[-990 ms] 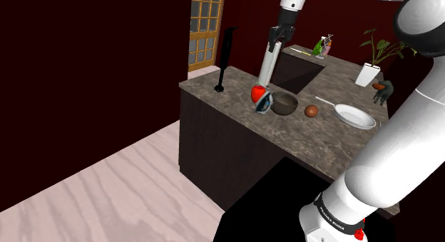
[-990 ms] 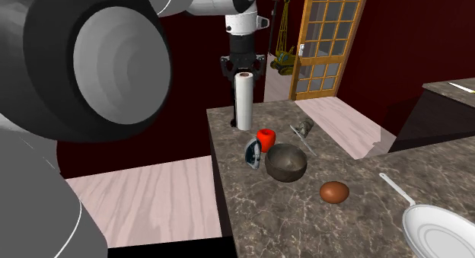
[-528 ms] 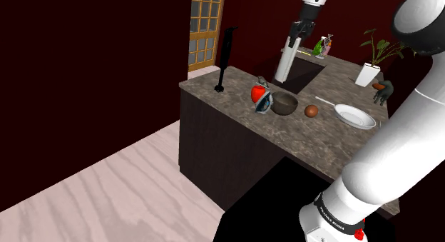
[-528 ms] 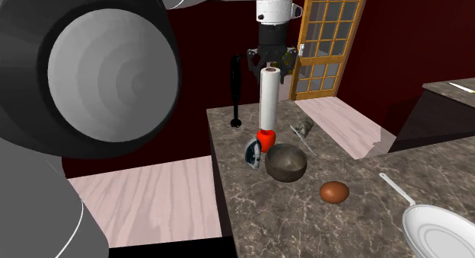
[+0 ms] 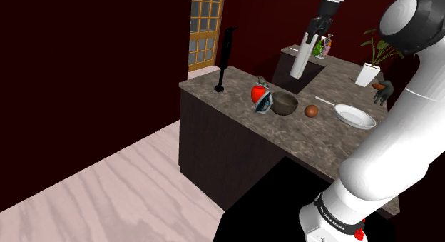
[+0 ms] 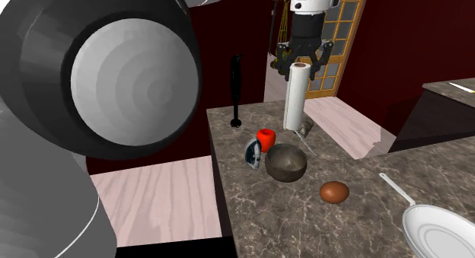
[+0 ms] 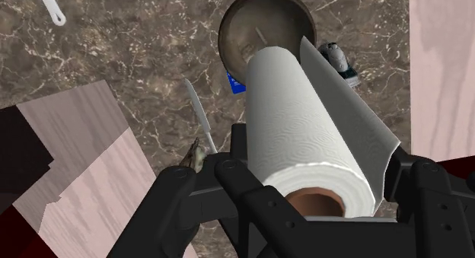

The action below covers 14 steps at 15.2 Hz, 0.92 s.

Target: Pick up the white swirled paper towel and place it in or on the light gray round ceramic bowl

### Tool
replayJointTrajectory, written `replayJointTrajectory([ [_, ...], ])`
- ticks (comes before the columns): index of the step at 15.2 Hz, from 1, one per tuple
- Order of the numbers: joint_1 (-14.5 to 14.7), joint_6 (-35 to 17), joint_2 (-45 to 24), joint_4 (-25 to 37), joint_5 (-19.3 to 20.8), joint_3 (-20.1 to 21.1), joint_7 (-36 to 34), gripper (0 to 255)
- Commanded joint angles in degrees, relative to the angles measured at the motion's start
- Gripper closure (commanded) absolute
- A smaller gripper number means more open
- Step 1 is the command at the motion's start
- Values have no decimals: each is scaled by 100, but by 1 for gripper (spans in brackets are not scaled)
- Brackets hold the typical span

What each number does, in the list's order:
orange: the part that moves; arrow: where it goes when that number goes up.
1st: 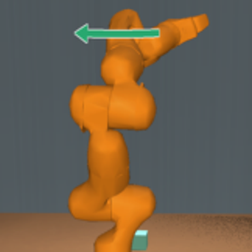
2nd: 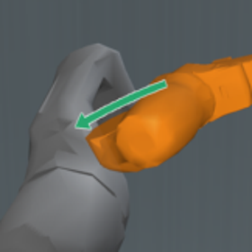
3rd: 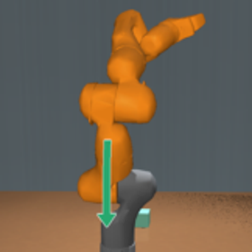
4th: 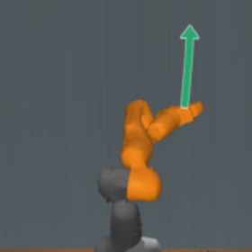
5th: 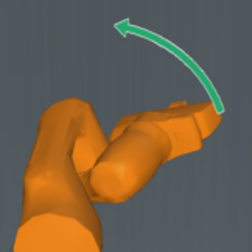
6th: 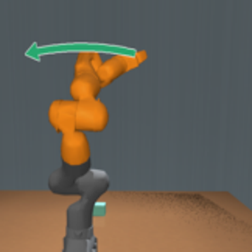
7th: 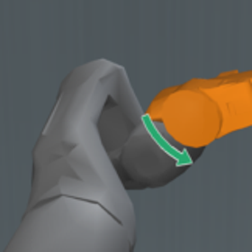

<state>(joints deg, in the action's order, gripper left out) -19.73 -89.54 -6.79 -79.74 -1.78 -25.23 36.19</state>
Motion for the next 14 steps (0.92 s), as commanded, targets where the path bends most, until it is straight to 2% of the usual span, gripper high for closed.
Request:
replayJointTrajectory([
  [1, -6, -138, 44, -179, 16, -8, 30, 255],
  [14, 64, -1219, 290, -1482, 128, 27, -52, 255],
])
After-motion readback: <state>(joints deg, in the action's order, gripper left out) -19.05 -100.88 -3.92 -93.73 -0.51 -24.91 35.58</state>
